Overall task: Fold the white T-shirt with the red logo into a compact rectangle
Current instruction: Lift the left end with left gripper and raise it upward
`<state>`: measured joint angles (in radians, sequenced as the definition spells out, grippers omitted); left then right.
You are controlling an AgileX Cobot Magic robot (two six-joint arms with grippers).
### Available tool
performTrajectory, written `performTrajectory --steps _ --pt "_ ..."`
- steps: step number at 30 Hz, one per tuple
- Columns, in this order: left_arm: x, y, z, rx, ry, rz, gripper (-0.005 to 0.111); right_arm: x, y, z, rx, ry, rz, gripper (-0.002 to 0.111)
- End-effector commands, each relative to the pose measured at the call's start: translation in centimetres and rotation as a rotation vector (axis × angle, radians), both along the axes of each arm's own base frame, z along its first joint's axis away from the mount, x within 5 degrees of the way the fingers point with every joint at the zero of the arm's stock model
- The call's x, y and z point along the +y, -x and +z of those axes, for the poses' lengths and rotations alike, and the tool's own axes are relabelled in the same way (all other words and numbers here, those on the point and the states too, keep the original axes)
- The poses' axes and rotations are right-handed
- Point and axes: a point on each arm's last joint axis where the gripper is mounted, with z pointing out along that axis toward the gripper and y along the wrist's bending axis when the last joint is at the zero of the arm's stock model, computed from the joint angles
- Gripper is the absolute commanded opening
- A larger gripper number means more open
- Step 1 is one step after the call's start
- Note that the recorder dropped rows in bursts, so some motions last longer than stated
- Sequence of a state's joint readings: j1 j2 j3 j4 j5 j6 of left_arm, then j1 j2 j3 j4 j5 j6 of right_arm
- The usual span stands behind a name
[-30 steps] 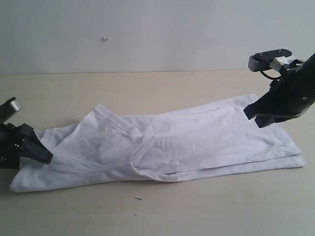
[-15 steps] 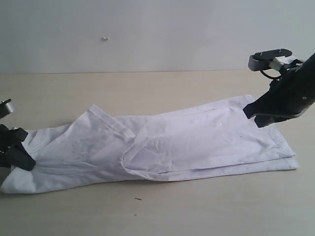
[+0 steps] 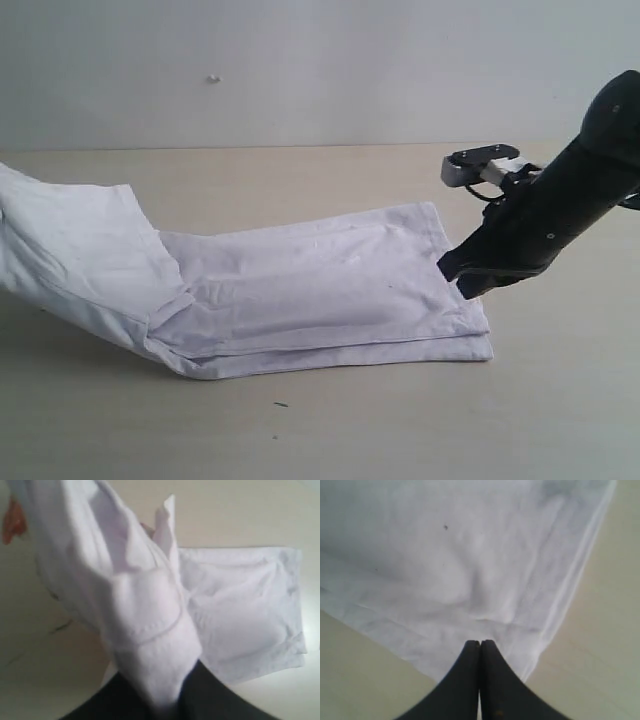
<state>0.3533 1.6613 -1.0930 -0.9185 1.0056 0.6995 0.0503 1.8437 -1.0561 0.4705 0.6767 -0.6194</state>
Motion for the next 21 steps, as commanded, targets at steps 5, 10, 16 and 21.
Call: performTrajectory --steps 5,10,16,21 --pt "-5.8 -1.1 1.4 -0.077 0.140 -0.073 0.000 0.8 -0.3 -0.6 -0.026 0.010 0.013 0.000" --pt "-10.1 -1.2 1.6 -0.097 0.148 -0.169 0.000 0.7 -0.5 -0.6 -0.043 0.012 -0.028 0.000" --pt "-14.4 -0.9 1.4 -0.123 0.120 -0.238 0.000 0.6 -0.8 -0.1 -0.078 0.015 -0.053 0.000" --pt "-17.4 -1.3 0.8 -0.133 0.157 -0.201 0.000 0.5 -0.8 1.1 -0.127 0.016 -0.058 0.000"
